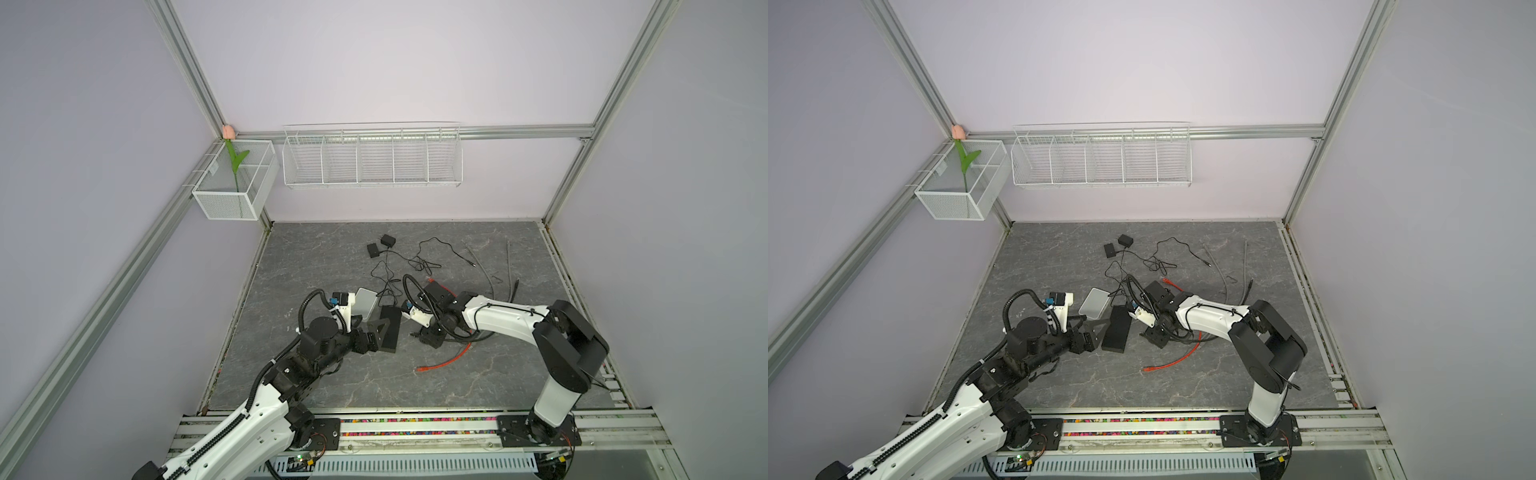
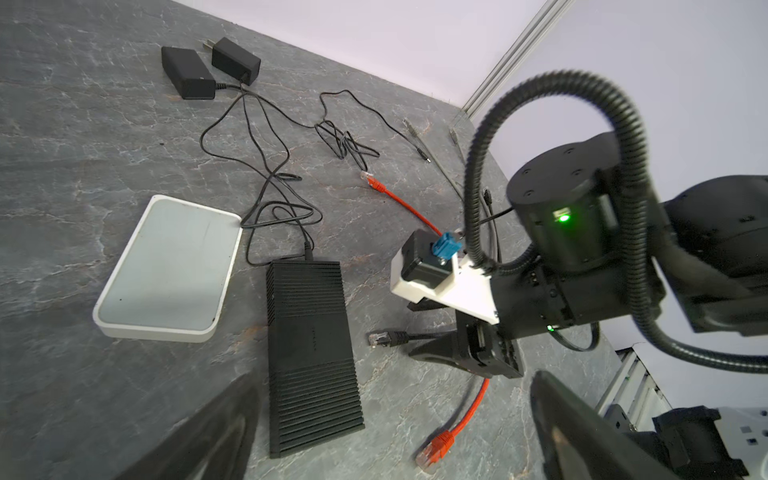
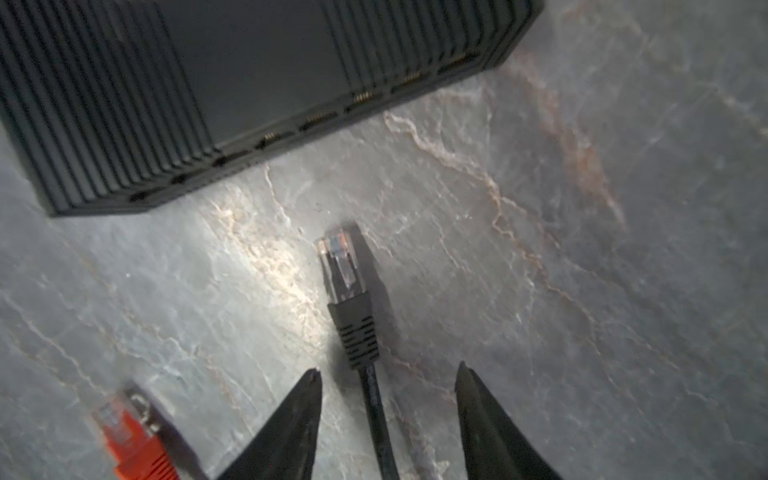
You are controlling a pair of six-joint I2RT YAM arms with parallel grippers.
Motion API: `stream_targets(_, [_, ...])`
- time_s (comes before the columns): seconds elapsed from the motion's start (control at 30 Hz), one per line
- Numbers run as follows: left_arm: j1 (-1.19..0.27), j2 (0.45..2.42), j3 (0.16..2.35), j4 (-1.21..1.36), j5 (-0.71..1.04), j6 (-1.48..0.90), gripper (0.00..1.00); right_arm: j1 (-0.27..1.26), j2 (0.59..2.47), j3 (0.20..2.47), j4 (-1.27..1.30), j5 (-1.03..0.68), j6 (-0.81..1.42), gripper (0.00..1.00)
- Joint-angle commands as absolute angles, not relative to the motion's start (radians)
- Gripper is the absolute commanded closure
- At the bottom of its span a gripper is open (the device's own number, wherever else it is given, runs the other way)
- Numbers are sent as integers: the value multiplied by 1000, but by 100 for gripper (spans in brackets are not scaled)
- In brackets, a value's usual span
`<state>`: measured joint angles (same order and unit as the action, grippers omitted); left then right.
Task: Insert the plug into the switch port
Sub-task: 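Grasp the black ethernet cable plug with the right gripper while left gripper releases the switch, then lift the black cable plug with the right gripper toward the switch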
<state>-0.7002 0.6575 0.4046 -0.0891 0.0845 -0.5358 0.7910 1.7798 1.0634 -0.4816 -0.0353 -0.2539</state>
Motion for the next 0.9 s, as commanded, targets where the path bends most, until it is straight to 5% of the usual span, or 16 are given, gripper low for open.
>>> stream_targets(0.0, [-693, 628, 391, -54, 99, -534, 6, 778, 1806, 1085, -561, -62, -270, 53])
stream_targets(0.1, [-693, 627, 401, -62, 101, -533, 17, 777, 1820, 1093, -576, -68, -265, 66])
stream_targets(0.2, [-693, 636, 410, -73, 100, -529, 20, 778, 1814, 1094, -577, -75, -248, 84])
stream_targets(0.3, [-693, 642, 416, -78, 103, -528, 24, 779, 1773, 1077, -559, -49, -223, 92])
stream_targets(0.87, [-693, 941, 506, 79, 285, -652, 44, 890, 1240, 797, -302, 355, -250, 93])
